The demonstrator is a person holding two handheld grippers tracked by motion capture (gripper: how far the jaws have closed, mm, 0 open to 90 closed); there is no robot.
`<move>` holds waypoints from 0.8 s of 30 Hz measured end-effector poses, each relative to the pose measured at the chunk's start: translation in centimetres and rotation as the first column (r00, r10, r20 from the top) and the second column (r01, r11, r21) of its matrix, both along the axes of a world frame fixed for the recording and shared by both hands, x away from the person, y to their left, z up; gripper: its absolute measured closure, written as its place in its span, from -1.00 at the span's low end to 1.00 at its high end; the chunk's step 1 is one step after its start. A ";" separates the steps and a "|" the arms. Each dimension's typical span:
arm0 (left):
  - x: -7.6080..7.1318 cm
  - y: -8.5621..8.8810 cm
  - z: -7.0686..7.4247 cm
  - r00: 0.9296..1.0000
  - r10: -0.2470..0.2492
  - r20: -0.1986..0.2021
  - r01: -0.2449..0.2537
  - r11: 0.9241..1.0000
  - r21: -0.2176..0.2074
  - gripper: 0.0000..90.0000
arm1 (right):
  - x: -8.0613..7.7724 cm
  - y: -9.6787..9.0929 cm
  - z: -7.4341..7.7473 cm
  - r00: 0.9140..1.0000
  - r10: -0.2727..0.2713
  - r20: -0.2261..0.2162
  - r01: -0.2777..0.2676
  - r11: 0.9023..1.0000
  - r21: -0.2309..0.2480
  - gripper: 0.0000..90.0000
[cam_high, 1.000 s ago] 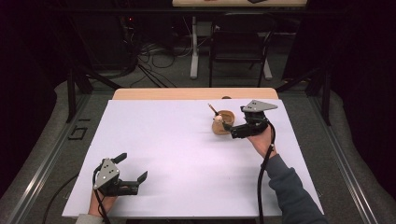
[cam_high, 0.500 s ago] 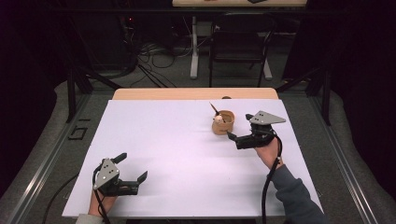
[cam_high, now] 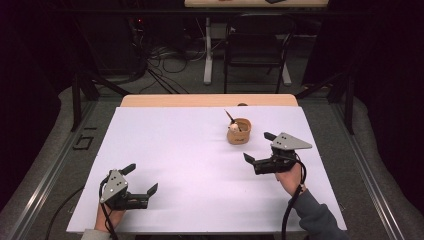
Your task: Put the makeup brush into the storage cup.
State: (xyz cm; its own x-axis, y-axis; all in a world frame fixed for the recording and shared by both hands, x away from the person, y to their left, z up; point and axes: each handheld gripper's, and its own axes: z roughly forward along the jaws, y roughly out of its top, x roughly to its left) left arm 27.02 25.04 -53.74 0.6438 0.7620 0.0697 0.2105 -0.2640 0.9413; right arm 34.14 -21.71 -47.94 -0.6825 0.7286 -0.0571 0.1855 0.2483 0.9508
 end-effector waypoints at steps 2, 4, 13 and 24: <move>0.0 0.0 0.0 1.000 0.002 -0.001 -0.002 1.000 -0.001 -1.00 | -0.4 0.0 -0.1 1.000 0.007 0.004 -0.007 1.000 -0.008 -1.00; -0.1 0.0 0.0 1.000 0.003 -0.001 -0.003 1.000 -0.002 -1.00 | -1.1 -0.2 -0.1 1.000 0.009 0.024 -0.009 1.000 -0.024 -1.00; 0.0 0.0 -0.1 1.000 0.004 -0.007 -0.004 1.000 -0.004 -1.00 | -3.2 -1.0 -0.8 1.000 -0.008 0.030 0.009 1.000 -0.007 -1.00; 0.0 0.4 0.0 1.000 0.011 -0.008 -0.011 1.000 -0.029 -1.00 | -6.0 -2.0 -2.4 0.999 0.018 0.043 -0.018 1.000 -0.010 -1.00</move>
State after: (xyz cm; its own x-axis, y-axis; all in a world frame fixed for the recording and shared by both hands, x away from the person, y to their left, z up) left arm 27.01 25.39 -53.74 0.6358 0.7707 0.0425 0.2209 -0.2344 0.9467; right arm 28.15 -23.70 -50.32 -0.6925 0.7153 -0.0934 0.1402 0.2605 0.9552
